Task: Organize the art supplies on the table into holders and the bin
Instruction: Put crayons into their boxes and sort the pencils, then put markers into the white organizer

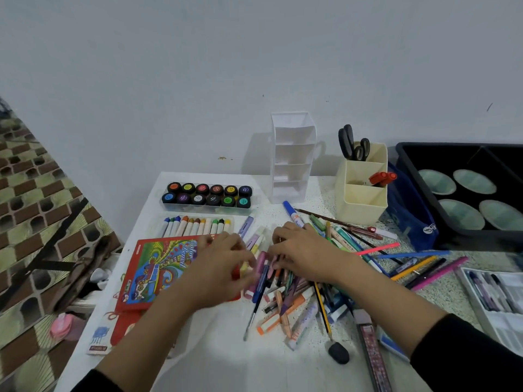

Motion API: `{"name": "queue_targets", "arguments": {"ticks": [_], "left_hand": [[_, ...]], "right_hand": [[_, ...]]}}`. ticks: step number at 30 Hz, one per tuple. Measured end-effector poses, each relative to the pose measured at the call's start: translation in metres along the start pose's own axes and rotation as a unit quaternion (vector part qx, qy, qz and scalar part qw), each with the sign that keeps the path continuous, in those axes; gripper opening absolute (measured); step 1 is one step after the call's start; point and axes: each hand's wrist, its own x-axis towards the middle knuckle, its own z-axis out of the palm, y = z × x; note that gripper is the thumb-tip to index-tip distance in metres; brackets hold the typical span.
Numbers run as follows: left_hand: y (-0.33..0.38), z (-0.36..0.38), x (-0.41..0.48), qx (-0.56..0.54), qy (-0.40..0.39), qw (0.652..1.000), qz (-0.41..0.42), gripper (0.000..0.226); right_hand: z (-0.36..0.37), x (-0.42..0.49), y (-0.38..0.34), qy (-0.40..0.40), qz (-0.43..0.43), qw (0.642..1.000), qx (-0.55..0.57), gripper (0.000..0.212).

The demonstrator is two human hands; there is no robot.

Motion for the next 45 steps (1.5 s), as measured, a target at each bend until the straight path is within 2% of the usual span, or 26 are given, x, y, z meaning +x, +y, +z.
{"name": "queue_targets", "arguments": {"ticks": [4,6,7,8,11,13,14,17,19,28,32,34,40,45], "left_hand": [[0.015,0.009,-0.001,0.029,-0.035,0.998,0.034,0.059],[0.016,0.011,0.0,0.03,-0.042,0.998,0.023,0.062],[0.017,0.01,0.0,0.025,-0.038,0.999,0.018,0.058],[0.018,0.011,0.001,0.019,-0.033,0.999,0.014,0.05],[0.025,0.012,0.009,0.008,-0.022,1.0,0.014,0.036],[0.03,0.013,0.017,-0.007,-0.016,1.0,0.015,0.035],[0.033,0.014,0.021,-0.015,-0.014,1.0,0.017,0.037],[0.04,0.017,0.034,0.006,-0.027,0.999,0.023,0.047],[0.044,0.018,0.042,0.028,-0.033,0.999,0.022,0.046],[0.047,0.01,0.061,0.002,0.023,0.999,0.034,0.024],[0.071,-0.005,0.074,-0.101,0.118,0.982,0.104,0.014],[0.094,-0.012,0.079,-0.162,0.141,0.968,0.131,0.013],[0.168,-0.007,0.092,-0.371,0.095,0.919,0.09,0.018],[0.226,0.019,0.104,-0.434,0.057,0.897,0.065,0.019]], "right_hand": [[0.001,-0.002,0.005,0.014,-0.005,1.0,0.01,0.017],[0.0,-0.006,0.009,0.043,0.033,0.997,0.06,0.011],[-0.003,-0.009,0.01,0.073,0.068,0.989,0.11,0.014],[-0.007,-0.013,0.01,0.111,0.109,0.971,0.183,0.02],[-0.02,-0.025,0.007,0.226,0.206,0.866,0.396,0.036],[-0.024,-0.032,0.01,0.266,0.234,0.82,0.451,0.024],[-0.025,-0.035,0.013,0.27,0.241,0.806,0.468,0.017],[-0.028,-0.045,0.018,0.255,0.253,0.787,0.501,0.021],[-0.031,-0.053,0.017,0.254,0.256,0.777,0.516,0.022],[-0.035,-0.082,0.018,0.267,0.28,0.765,0.515,0.016],[-0.044,-0.095,0.027,0.307,0.277,0.763,0.497,0.02],[-0.05,-0.106,0.03,0.325,0.27,0.762,0.49,0.018],[-0.059,-0.158,0.049,0.349,0.272,0.786,0.431,0.025],[-0.055,-0.217,0.076,0.364,0.292,0.788,0.401,0.026]]}}
